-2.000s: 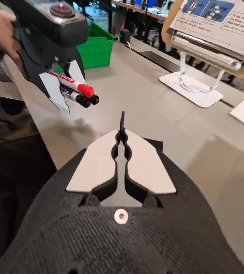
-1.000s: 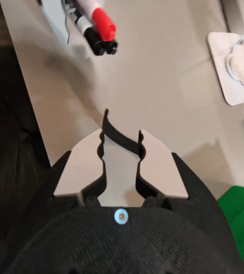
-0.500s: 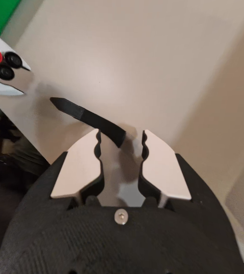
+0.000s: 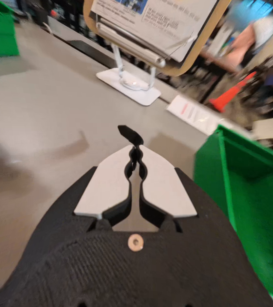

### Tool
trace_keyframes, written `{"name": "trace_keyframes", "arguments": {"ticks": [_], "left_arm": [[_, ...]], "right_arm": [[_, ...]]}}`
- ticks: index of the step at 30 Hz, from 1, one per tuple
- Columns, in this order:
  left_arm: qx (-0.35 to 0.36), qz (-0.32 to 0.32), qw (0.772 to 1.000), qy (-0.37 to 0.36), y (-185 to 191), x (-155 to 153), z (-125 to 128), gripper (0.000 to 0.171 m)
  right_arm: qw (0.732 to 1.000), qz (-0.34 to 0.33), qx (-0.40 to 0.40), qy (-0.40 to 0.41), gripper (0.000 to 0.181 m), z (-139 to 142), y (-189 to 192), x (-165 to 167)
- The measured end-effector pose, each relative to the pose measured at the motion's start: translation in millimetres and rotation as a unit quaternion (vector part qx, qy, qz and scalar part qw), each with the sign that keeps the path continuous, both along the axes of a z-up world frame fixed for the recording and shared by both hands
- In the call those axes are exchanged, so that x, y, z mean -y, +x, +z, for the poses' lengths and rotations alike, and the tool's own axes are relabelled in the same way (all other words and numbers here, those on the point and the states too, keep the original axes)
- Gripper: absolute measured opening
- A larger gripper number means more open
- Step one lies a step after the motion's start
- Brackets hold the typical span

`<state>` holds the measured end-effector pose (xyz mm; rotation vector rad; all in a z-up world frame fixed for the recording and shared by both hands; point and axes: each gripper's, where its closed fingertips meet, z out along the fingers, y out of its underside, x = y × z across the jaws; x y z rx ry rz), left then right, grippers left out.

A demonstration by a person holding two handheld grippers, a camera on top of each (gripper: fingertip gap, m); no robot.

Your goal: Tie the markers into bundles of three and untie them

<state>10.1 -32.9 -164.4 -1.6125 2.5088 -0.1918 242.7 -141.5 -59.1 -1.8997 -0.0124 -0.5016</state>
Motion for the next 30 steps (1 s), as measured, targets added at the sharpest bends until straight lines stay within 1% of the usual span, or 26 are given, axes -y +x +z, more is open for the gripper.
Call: {"name": "trace_keyframes", "arguments": {"ticks": [1,2,5,7,9,12,13,15,17,18,20,21,24,30], "left_arm": [[-0.001,0.0,1.0,0.0,0.0,0.4,-0.4,0.043],[-0.002,0.0,1.0,0.001,-0.1,0.6,-0.7,0.043],[-0.003,-0.001,1.0,0.006,-0.5,0.9,0.0,0.043],[0.0,-0.002,1.0,0.006,0.0,1.8,1.6,0.043],[0.003,-0.003,1.0,0.005,0.5,2.1,2.9,0.043],[0.003,-0.002,1.0,0.004,-0.4,0.7,2.6,0.043],[0.002,-0.001,1.0,0.004,-0.7,0.1,2.5,0.043],[0.003,0.0,1.0,0.004,-1.0,-0.7,2.5,0.043],[0.003,0.0,1.0,0.004,-1.0,-0.5,2.7,0.043],[0.002,-0.001,1.0,0.004,-1.2,-0.1,2.7,0.043],[0.002,-0.002,1.0,0.004,-1.0,1.1,3.0,0.043],[0.002,-0.003,1.0,0.004,-0.7,1.7,3.3,0.043],[0.003,-0.005,1.0,0.005,-0.3,3.1,4.5,0.043],[0.004,-0.003,1.0,0.004,-0.9,1.9,4.4,0.043]], "right_arm": [[0.999,-0.014,0.034,-0.015,0.002,-1.9,0.1,0.3],[0.997,-0.025,0.056,-0.039,0.002,-9.8,-0.9,-0.6],[0.985,-0.053,0.107,-0.127,0.002,-42.2,-5.7,-2.5],[0.977,-0.063,0.14,-0.148,0.002,-49.0,-11.0,-3.3],[0.976,-0.061,0.141,-0.157,0.002,-54.5,-20.3,-3.3],[0.979,-0.051,0.116,-0.162,0.002,-64.4,-37.2,1.1],[0.98,-0.052,0.119,-0.152,0.002,-61.7,-40.6,2.7],[0.982,-0.067,0.135,-0.11,0.002,-45.3,-41.7,4.8],[0.982,-0.104,0.149,-0.05,0.002,-25.5,-35.3,8.4],[0.979,-0.123,0.157,-0.037,0.002,-21.5,-30.0,11.0],[0.972,-0.153,0.169,-0.059,0.002,-31.5,-20.0,15.2],[0.971,-0.156,0.169,-0.071,0.002,-39.6,-18.8,15.6],[0.968,-0.15,0.166,-0.11,0.002,-62.7,-25.3,15.9],[0.964,-0.114,0.186,-0.151,0.003,-81.1,-56.3,18.9]]}}
